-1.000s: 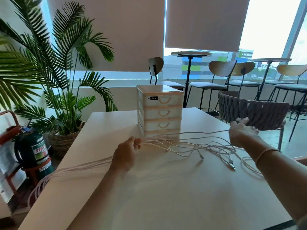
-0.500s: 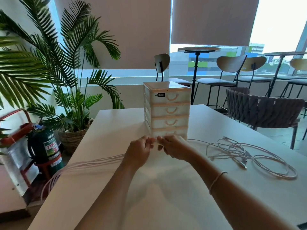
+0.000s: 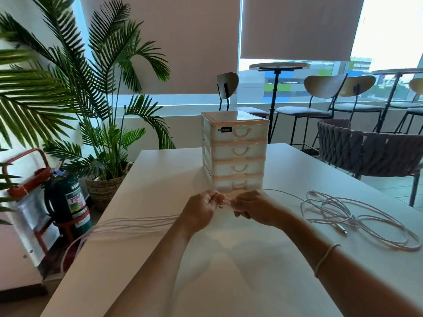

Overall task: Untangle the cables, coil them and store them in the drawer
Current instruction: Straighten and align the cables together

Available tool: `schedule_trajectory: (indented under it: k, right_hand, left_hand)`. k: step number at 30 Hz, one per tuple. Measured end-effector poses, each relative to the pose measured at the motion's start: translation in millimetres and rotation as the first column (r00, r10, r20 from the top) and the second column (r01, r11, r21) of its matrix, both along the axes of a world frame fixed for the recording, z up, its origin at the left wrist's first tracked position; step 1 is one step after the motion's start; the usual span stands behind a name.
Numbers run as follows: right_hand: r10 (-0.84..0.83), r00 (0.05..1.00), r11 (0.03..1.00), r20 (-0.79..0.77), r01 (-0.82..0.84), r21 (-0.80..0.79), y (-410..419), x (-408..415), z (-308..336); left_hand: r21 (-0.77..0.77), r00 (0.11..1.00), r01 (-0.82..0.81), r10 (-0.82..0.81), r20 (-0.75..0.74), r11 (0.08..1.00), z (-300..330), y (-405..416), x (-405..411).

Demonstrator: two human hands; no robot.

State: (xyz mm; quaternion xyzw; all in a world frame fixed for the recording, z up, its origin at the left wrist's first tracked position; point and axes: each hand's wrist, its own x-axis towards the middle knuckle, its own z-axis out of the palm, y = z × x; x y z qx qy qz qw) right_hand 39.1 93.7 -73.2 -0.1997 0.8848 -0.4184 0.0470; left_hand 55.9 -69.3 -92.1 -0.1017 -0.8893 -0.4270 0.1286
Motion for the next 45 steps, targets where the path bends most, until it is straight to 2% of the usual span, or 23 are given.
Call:
schedule_trajectory:
  k: [2, 4, 6, 8, 11, 13, 16, 18, 22, 24, 26, 29, 30, 32, 34, 37, 40, 42, 45]
  right_hand:
    - [0.053, 0.998, 0.984, 0.039, -0.059, 0.166, 1.0, 2.3, -0.5]
    - [0.062, 0.992, 0.978, 0.113, -0.083, 0.193, 3.9, 3.1, 2.9]
    - [0.052, 0.986, 0.987, 0.161, -0.076, 0.144, 7.9, 1.1, 4.7]
    - [0.023, 0.982, 0.999, 0.186, -0.027, 0.017, 11.5, -4.5, 5.6]
    - [-0.039, 0.988, 0.989, 0.146, 0.059, -0.139, 15.3, -15.2, 4.4]
    - [-0.029, 0.992, 0.988, 0.124, 0.047, -0.144, 16.5, -13.3, 4.4]
    - [0.063, 0.992, 0.996, 0.111, -0.068, 0.048, 11.0, -2.2, 2.0]
    - [0.087, 0.986, 0.982, 0.14, -0.108, 0.156, 9.9, 1.5, 2.2]
    - [0.023, 0.993, 0.99, 0.117, -0.039, 0.136, 16.3, -2.8, 8.5]
    - [0.015, 0.999, 0.988, 0.041, -0.021, 0.156, 17.5, -3.4, 6.4]
    - [0.033, 0.999, 0.977, -0.04, -0.024, 0.21, 16.4, -3.8, 0.3]
    - [0.062, 0.989, 0.957, -0.131, -0.021, 0.289, 14.6, -0.4, 0.5]
    - [0.08, 0.985, 0.951, -0.154, -0.029, 0.308, 13.6, -0.1, 0.5]
    - [0.127, 0.974, 0.936, -0.185, -0.056, 0.348, 11.7, -1.6, 0.3]
    - [0.144, 0.979, 0.943, -0.145, -0.091, 0.321, 10.1, -2.1, 2.1]
    - [0.141, 0.989, 0.976, 0.039, -0.146, 0.161, 14.8, -1.9, 8.0]
    - [0.147, 0.976, 0.971, 0.162, -0.173, 0.163, 33.8, -3.0, 17.5]
    - [0.113, 0.981, 0.966, 0.158, -0.146, 0.215, 53.5, -8.3, 23.1]
    - [-0.028, 0.998, 0.961, 0.05, 0.013, 0.276, 84.3, -18.4, 29.5]
  left_hand:
    - [0.022, 1.0, -0.031, 0.031, -0.003, 0.999, -1.6, 1.5, -0.6]
    - [0.052, 0.999, -0.04, 0.04, 0.004, 0.998, -2.5, 1.7, -1.1]
    - [0.095, 0.999, -0.01, 0.007, 0.034, 0.995, -2.2, -0.4, -1.9]
    - [0.13, 0.992, 0.075, -0.087, 0.093, 0.989, -1.7, -0.4, -1.1]
    - [0.187, 0.958, 0.204, -0.235, 0.164, 0.961, -2.2, 5.5, 3.5]
    - [0.164, 0.971, 0.168, -0.192, 0.143, 0.972, -2.1, 4.1, 1.1]
    - [0.049, 0.996, 0.055, -0.059, 0.069, 0.997, -2.9, -0.8, -3.4]
    - [0.044, 0.999, 0.027, -0.029, 0.043, 0.999, -3.0, -1.1, -3.1]
    - [0.11, 0.987, 0.109, -0.12, 0.105, 0.988, -0.1, -2.1, 0.6]
    - [0.069, 0.967, 0.17, -0.18, 0.182, 0.983, 0.8, -4.0, 1.8]
    - [-0.022, 0.953, 0.186, -0.175, 0.248, 0.982, 1.9, -3.4, 2.7]
    - [-0.219, 0.965, 0.164, -0.11, 0.236, 0.962, 4.0, 4.6, 2.1]
    - [-0.237, 0.97, 0.153, -0.1, 0.221, 0.959, 3.7, 8.0, 2.1]
    - [-0.165, 0.963, 0.164, -0.122, 0.238, 0.972, 1.4, 13.4, 1.7]
    - [-0.078, 0.954, 0.174, -0.148, 0.26, 0.982, -0.1, 14.0, 1.3]
    - [-0.125, 0.972, 0.146, -0.119, 0.202, 0.981, 0.1, 7.5, 0.7]
    - [-0.141, 0.982, 0.129, -0.107, 0.155, 0.981, -0.1, 1.8, 0.9]
    - [-0.125, 0.981, 0.137, -0.118, 0.153, 0.983, 0.5, -0.8, 1.8]
    - [-0.104, 0.98, 0.146, -0.13, 0.15, 0.984, 1.3, -3.7, 2.0]
